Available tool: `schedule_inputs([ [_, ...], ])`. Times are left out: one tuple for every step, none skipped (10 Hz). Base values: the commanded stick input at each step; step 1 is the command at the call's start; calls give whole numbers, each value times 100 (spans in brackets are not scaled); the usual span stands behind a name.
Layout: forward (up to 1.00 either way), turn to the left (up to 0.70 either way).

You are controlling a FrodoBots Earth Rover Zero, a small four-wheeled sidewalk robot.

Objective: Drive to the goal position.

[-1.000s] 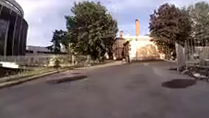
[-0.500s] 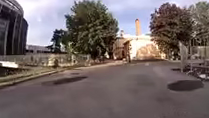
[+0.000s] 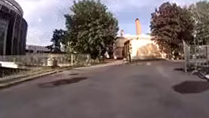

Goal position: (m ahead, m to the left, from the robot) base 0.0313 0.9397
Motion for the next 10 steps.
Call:
schedule_inputs([
  [45, 0],
  [45, 0],
  [45, 0],
  [45, 0],
  [45, 0],
  [45, 0],
  [45, 0],
  [45, 0],
  [45, 0],
  [45, 0],
])
